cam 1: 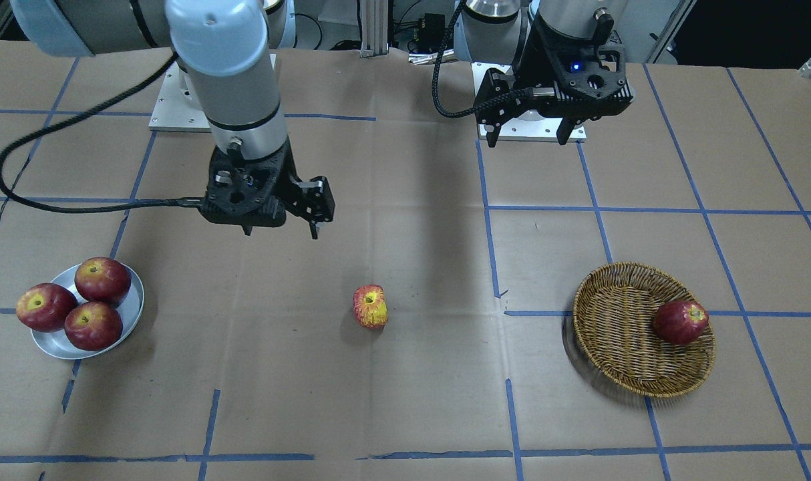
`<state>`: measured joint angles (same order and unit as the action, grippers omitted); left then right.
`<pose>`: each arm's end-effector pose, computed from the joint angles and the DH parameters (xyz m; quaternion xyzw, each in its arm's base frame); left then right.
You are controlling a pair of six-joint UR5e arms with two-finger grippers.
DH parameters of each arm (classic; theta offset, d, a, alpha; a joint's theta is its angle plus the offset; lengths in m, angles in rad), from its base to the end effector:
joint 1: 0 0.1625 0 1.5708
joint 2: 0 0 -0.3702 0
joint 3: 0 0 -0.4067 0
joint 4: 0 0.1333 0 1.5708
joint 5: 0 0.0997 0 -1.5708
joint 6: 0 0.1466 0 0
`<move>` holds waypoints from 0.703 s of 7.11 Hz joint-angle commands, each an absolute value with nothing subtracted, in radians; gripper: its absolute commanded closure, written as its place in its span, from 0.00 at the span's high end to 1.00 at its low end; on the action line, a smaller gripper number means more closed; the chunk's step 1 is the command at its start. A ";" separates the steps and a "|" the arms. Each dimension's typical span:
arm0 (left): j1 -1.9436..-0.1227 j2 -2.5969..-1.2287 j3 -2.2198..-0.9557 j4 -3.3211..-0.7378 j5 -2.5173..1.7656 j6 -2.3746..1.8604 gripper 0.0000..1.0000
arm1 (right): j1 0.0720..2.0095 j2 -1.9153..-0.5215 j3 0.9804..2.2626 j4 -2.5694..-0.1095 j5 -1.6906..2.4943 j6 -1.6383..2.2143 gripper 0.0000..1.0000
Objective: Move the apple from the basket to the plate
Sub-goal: 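Grasp the mid-table apple with the right gripper while the left arm rises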
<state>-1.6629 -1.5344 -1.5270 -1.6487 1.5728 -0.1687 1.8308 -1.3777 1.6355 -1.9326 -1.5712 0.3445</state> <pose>-0.1777 -0.4776 0.4187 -0.0383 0.9993 -0.0013 0.0008 0.2775 -0.5250 0.2867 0.0422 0.9978 -0.0497 0.0153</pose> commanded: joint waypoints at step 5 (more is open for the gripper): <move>-1.663 -1.536 -1.536 -1.640 1.583 -0.097 0.98 | 1.967 -1.028 1.608 -2.278 -1.621 0.482 1.00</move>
<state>-1.6629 -1.5362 -1.5329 -1.6411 1.5748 -0.1423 1.9636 -1.0725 1.6037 -2.2397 -1.6188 0.4804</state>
